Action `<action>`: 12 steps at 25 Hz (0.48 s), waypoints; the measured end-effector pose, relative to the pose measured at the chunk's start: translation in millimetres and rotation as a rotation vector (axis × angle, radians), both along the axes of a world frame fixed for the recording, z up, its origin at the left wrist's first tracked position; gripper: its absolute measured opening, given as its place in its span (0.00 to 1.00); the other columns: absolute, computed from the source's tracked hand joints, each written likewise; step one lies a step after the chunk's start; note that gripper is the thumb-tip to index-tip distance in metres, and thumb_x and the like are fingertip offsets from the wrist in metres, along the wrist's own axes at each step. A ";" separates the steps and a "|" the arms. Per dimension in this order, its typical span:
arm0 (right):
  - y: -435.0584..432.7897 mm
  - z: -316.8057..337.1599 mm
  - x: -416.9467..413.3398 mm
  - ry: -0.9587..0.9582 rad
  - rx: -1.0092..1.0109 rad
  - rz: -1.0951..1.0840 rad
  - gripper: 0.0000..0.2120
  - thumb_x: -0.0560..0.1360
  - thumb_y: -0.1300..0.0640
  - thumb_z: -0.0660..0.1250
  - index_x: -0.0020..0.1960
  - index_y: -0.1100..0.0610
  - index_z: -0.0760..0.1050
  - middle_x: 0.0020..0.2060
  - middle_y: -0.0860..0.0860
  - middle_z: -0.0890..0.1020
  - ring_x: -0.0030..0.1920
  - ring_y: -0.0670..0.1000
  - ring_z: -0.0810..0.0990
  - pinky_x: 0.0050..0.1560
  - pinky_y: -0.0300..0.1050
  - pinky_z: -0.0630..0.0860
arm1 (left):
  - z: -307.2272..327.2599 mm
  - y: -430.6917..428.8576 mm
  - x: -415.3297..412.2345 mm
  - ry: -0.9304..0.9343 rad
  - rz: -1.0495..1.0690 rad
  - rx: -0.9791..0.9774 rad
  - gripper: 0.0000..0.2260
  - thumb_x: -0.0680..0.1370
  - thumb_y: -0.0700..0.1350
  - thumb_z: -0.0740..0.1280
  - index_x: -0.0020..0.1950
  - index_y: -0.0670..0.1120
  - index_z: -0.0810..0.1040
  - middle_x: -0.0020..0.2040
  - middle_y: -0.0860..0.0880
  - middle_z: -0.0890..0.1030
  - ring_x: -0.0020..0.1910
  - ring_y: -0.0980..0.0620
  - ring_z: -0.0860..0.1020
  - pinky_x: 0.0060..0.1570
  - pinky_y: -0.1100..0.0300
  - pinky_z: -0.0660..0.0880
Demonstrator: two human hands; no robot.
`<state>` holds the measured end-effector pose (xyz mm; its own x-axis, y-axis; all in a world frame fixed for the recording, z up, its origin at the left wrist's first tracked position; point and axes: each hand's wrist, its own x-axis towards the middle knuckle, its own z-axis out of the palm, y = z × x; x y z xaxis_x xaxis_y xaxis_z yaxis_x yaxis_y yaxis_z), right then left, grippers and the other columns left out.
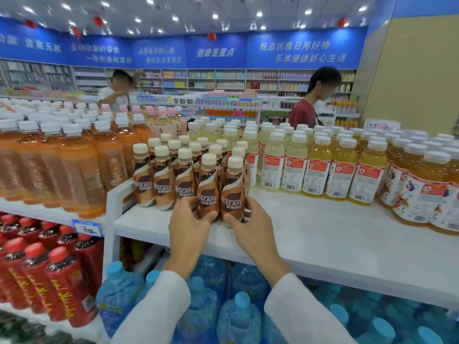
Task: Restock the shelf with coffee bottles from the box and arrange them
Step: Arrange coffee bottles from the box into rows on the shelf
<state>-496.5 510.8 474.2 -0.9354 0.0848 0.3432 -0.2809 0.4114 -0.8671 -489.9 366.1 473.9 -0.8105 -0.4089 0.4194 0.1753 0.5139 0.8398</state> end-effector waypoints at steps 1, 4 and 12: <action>-1.9 -1.1 -3.2 -0.001 0.005 -0.002 0.27 0.71 0.48 0.75 0.69 0.46 0.72 0.61 0.45 0.81 0.59 0.47 0.80 0.63 0.53 0.78 | 0.3 -0.3 -1.5 0.007 0.021 -0.010 0.20 0.71 0.49 0.78 0.60 0.49 0.76 0.53 0.54 0.74 0.51 0.54 0.75 0.55 0.58 0.72; -4.4 -3.9 -8.2 0.004 0.021 -0.002 0.28 0.72 0.47 0.75 0.70 0.46 0.71 0.61 0.45 0.80 0.60 0.47 0.80 0.63 0.53 0.78 | -3.1 -2.6 -8.2 0.029 0.032 0.011 0.20 0.71 0.49 0.79 0.59 0.49 0.76 0.52 0.53 0.76 0.51 0.53 0.77 0.55 0.56 0.74; -6.6 1.0 -15.7 -0.016 0.087 -0.018 0.26 0.75 0.49 0.73 0.71 0.48 0.70 0.58 0.48 0.75 0.60 0.51 0.78 0.65 0.53 0.76 | -6.0 -1.2 -14.8 0.054 0.053 0.071 0.19 0.69 0.49 0.80 0.54 0.50 0.76 0.51 0.51 0.80 0.48 0.54 0.78 0.49 0.62 0.71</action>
<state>-512.2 504.2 475.2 -0.9395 0.0725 0.3347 -0.2587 0.4900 -0.8324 -504.6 364.9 467.9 -0.7640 -0.4812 0.4298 0.1949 0.4630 0.8647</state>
